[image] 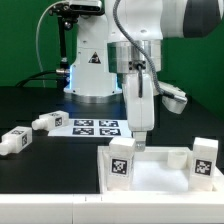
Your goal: Assemble square table
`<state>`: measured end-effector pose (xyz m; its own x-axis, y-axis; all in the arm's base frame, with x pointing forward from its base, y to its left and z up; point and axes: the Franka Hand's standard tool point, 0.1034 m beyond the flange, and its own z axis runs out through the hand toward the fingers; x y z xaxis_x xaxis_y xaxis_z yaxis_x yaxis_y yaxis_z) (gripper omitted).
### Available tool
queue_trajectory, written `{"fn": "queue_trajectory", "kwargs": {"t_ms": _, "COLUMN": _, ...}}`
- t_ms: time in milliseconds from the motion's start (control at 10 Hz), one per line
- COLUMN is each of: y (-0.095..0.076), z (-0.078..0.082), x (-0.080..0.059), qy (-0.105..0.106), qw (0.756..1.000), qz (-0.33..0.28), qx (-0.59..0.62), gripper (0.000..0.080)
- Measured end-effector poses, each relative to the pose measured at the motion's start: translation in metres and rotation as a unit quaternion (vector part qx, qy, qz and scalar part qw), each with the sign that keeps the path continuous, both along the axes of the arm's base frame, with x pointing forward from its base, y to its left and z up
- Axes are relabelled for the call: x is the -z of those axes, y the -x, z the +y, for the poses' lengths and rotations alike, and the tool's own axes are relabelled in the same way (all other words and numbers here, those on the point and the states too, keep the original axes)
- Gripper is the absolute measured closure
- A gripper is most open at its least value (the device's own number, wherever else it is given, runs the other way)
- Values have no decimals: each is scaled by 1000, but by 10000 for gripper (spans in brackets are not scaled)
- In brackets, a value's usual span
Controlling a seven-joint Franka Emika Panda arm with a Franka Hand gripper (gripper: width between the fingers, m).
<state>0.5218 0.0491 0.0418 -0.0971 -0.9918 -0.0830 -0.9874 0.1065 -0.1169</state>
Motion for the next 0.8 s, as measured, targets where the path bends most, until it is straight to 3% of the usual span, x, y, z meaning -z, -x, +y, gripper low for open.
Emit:
{"fn": "queue_trajectory", "kwargs": {"t_ms": 300, "y": 8, "z": 9, "x": 15, "qy": 2, "qw": 1000, "qz": 16, "qx": -10, "gripper": 150}}
{"fn": "queue_trajectory", "kwargs": {"t_ms": 600, "y": 16, "z": 0, "x": 29, "qy": 8, "qw": 999, "qz": 28, "qx": -30, "gripper": 150}}
{"fn": "queue_trajectory", "kwargs": {"t_ms": 800, "y": 20, "z": 4, "x": 33, "qy": -3, "qw": 998, "qz": 49, "qx": -32, "gripper": 150}}
